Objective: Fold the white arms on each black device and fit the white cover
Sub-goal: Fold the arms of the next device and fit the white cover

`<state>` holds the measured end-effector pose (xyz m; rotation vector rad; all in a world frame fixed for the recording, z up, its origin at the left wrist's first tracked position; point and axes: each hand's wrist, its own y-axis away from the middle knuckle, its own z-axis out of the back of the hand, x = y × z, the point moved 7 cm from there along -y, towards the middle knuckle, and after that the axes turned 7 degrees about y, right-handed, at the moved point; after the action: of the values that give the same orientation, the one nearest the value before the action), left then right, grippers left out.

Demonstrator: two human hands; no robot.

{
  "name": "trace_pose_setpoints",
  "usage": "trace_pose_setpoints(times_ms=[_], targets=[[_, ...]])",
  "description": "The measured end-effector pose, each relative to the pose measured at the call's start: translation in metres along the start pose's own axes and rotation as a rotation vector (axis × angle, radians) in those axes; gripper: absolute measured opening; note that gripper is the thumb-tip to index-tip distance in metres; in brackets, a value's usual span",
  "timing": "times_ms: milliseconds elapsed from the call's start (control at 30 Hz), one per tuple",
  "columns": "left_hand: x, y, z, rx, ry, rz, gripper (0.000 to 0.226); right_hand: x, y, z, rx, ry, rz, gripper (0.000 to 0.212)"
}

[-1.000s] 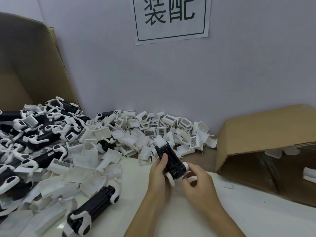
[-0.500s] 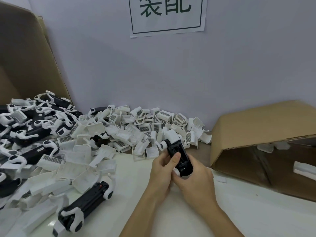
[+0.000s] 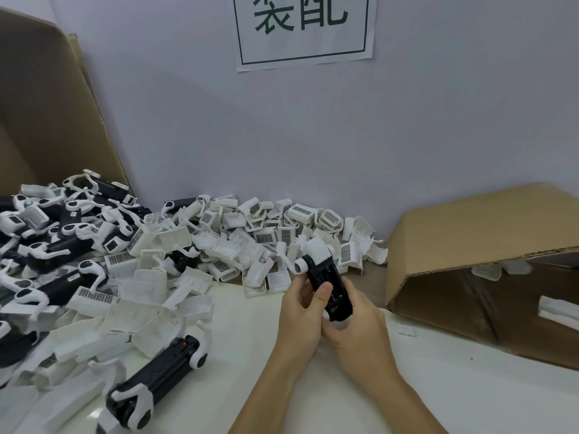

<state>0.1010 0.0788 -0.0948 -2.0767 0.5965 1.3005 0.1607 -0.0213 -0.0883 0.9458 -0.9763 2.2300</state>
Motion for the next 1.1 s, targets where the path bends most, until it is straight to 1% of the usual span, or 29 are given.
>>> trace_pose_setpoints(times_ms=[67,133,200,267,367,433,500,533,600,800,900,933,1000,1033,1067,1100], targets=[[-0.002,0.001,0.0,-0.028,-0.041,-0.045,0.025,-0.002,-0.001,-0.003,0.009,-0.03,-0.008,0.068],[-0.006,0.001,0.001,-0.052,-0.105,-0.092,0.034,-0.004,-0.003,0.0,-0.029,-0.054,-0.028,0.078],[-0.009,0.0,0.003,-0.048,-0.208,-0.16,0.045,-0.008,-0.003,0.005,-0.08,-0.151,-0.03,0.078],[-0.012,0.001,0.002,-0.018,-0.34,-0.225,0.049,-0.008,-0.002,0.01,-0.115,-0.266,-0.018,0.079],[-0.017,0.006,-0.011,0.111,-0.513,-0.354,0.059,-0.011,-0.003,0.011,-0.133,-0.36,-0.041,0.084],[-0.022,0.012,-0.02,0.19,-0.573,-0.459,0.06,-0.015,-0.004,0.012,-0.148,-0.428,-0.086,0.08],[-0.022,0.012,-0.023,0.225,-0.632,-0.505,0.056,-0.021,-0.007,0.015,-0.177,-0.429,-0.11,0.062],[-0.021,0.012,-0.023,0.227,-0.656,-0.513,0.053,-0.023,-0.008,0.017,-0.197,-0.398,-0.106,0.052],[-0.02,0.012,-0.023,0.219,-0.678,-0.516,0.047,-0.024,-0.009,0.021,-0.222,-0.361,-0.095,0.043],[-0.018,0.013,-0.027,0.239,-0.773,-0.518,0.025,-0.027,-0.009,0.025,-0.252,-0.415,-0.131,0.036],[-0.017,0.014,-0.027,0.226,-0.818,-0.536,0.021,-0.027,-0.009,0.025,-0.252,-0.422,-0.141,0.035],[-0.016,0.013,-0.025,0.219,-0.829,-0.528,0.023,-0.025,-0.009,0.024,-0.239,-0.434,-0.145,0.037],[-0.017,0.013,-0.023,0.193,-0.788,-0.488,0.033,-0.021,-0.009,0.018,-0.162,-0.486,-0.145,0.056],[-0.019,0.012,-0.02,0.159,-0.699,-0.45,0.035,-0.017,-0.008,0.015,-0.117,-0.497,-0.128,0.066],[-0.022,0.012,-0.016,0.097,-0.577,-0.401,0.034,-0.014,-0.007,0.013,-0.082,-0.494,-0.112,0.071],[-0.024,0.01,-0.01,0.008,-0.456,-0.344,0.03,-0.013,-0.006,0.011,-0.064,-0.497,-0.11,0.071]])
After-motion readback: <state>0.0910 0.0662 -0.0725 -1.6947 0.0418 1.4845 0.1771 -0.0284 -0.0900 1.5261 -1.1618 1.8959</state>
